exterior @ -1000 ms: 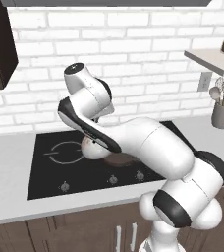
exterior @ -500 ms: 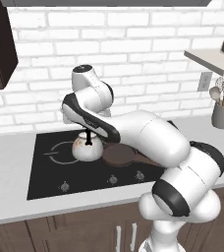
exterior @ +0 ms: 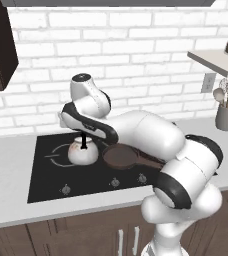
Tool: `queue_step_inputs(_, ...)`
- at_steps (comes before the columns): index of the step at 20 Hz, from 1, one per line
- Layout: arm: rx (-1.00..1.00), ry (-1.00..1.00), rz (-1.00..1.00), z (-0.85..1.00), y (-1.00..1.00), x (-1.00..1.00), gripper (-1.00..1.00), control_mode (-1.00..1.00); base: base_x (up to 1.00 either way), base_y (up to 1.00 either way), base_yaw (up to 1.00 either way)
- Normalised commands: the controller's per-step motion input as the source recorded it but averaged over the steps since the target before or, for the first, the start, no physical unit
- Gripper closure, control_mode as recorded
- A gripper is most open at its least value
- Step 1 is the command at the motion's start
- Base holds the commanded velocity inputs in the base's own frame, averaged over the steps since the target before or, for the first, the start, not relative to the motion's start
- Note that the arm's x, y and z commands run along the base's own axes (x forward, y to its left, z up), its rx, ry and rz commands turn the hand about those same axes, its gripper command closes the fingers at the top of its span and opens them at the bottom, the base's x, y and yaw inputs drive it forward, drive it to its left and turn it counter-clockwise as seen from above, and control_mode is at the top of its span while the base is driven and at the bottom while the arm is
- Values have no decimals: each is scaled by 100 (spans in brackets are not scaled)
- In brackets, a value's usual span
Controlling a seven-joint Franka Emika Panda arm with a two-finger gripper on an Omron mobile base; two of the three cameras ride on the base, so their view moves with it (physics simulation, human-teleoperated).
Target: Pick the kettle from the counter and place it on a stove burner. Then turn the burner on.
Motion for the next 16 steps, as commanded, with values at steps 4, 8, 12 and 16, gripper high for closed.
queue_step_inputs(4, 0, 0, -3, -9, 36, 53, 100, -100, 0, 0, 0)
queue_step_inputs(8, 0, 0, -4, -7, 35, 58, 100, -100, 0, 0, 0)
queue_step_inputs(12, 0, 0, -4, -6, 33, 59, 100, -100, 0, 0, 0)
queue_step_inputs(16, 0, 0, -1, -8, 23, 59, 100, -100, 0, 0, 0)
